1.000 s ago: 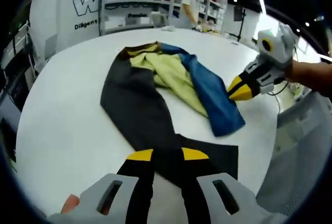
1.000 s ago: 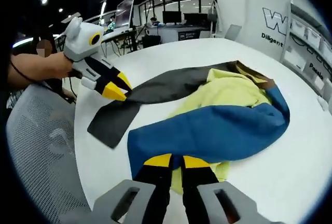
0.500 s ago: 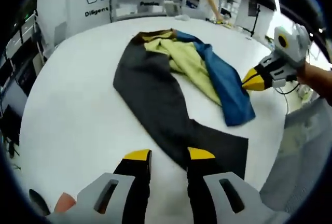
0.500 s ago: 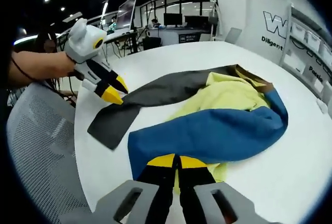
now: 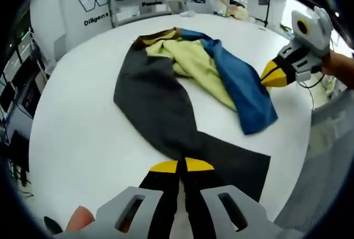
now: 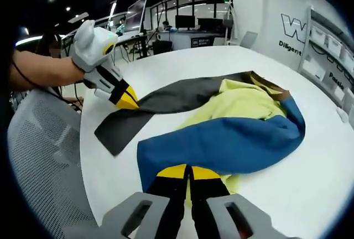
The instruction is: Fold the garment on the visible template until the final outline fits inside the template.
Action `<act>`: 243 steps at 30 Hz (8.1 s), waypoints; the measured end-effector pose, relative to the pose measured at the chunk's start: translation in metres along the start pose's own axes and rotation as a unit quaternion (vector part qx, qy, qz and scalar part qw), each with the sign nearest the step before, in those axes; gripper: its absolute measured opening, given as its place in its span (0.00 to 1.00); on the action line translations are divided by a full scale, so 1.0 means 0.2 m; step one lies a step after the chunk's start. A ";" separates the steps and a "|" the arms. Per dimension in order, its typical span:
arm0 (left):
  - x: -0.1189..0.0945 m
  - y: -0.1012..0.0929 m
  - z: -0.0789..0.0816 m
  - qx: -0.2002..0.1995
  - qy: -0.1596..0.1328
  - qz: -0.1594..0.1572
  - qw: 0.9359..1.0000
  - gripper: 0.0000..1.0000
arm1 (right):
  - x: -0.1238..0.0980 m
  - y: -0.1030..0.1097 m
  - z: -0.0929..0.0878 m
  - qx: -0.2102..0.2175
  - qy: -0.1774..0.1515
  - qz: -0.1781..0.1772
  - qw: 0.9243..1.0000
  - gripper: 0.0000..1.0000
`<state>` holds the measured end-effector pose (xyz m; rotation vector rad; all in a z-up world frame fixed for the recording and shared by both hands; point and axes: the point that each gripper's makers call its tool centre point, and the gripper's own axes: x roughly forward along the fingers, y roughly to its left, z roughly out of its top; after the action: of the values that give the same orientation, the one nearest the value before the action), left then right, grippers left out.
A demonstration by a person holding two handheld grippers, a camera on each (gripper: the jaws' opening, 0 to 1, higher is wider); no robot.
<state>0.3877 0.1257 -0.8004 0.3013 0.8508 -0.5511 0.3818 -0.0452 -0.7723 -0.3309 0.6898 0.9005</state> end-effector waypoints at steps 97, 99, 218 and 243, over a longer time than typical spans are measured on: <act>0.05 0.75 0.06 0.060 0.026 0.109 0.992 0.00 | -0.78 -1.61 -0.85 0.072 0.181 -0.289 0.937 0.00; 0.05 0.77 0.06 0.059 0.029 0.114 0.991 0.00 | -0.78 -1.63 -0.86 0.075 0.182 -0.292 0.936 0.00; -0.15 0.44 0.45 0.064 -0.128 0.093 0.985 0.33 | -0.67 -1.20 -0.16 -0.084 0.054 -0.302 0.948 0.16; -0.17 -0.05 0.43 0.080 -0.146 0.019 0.986 0.32 | -0.37 -0.54 -0.05 -0.145 0.024 -0.188 0.971 0.17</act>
<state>0.4180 0.0882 -0.7206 0.3726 0.5161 -0.6121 0.4338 -0.1594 -0.7323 -0.7213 0.5155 0.6301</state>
